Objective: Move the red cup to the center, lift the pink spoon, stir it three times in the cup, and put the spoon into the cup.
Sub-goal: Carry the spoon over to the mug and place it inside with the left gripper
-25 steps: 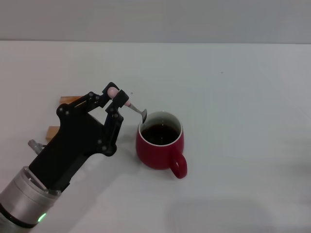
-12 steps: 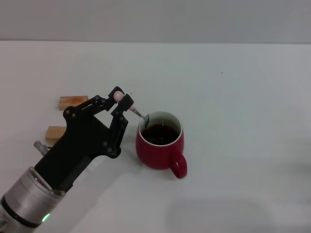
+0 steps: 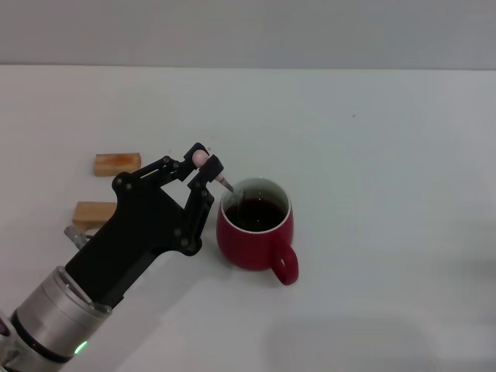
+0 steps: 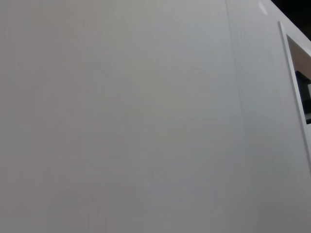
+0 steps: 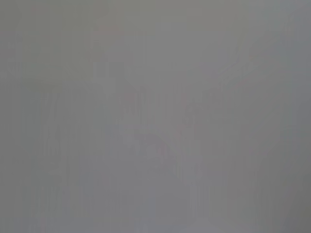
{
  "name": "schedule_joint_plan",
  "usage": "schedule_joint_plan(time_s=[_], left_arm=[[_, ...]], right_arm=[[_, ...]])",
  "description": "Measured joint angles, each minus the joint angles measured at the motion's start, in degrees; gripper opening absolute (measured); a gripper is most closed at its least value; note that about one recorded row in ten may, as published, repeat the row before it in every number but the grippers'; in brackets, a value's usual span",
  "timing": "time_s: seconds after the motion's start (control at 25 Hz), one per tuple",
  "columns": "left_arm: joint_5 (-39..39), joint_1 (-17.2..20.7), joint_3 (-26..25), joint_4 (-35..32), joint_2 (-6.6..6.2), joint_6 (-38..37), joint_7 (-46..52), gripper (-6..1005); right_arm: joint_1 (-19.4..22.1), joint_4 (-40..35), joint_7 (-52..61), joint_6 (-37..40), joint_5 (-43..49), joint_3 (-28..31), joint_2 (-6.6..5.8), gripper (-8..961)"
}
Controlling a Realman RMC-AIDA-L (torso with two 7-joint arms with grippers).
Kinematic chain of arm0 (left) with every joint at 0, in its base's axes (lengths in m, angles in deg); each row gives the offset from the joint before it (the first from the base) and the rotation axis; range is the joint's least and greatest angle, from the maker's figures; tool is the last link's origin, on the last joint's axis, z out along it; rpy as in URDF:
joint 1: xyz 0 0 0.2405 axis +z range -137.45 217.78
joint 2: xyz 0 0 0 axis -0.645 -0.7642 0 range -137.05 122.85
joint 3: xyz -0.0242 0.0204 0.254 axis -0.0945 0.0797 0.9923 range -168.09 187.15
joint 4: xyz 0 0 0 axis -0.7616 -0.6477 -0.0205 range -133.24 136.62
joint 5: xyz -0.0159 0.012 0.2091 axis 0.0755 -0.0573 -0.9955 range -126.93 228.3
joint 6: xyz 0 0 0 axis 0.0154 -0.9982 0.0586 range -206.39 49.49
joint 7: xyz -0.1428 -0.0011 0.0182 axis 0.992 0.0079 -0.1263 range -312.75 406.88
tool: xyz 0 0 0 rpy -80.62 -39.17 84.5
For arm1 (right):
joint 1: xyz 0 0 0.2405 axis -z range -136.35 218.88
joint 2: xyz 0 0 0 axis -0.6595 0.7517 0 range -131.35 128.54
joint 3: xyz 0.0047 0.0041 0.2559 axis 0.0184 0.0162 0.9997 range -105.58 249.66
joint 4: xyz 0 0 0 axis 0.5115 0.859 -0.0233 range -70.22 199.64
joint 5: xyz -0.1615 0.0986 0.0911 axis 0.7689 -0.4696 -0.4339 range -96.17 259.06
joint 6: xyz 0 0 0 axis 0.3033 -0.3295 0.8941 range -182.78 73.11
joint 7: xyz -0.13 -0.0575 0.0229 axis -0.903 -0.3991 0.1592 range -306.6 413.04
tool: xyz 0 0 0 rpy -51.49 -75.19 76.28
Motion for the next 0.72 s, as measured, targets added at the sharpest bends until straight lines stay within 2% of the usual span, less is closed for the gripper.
schedule_joint_plan(time_s=[0.72], left_arm=[[0.0, -1.1, 0.2, 0.0, 0.27, 6.9, 0.6, 145]], right_arm=[[0.0, 0.0, 0.0, 0.4, 0.1, -0.3, 0.00, 738]])
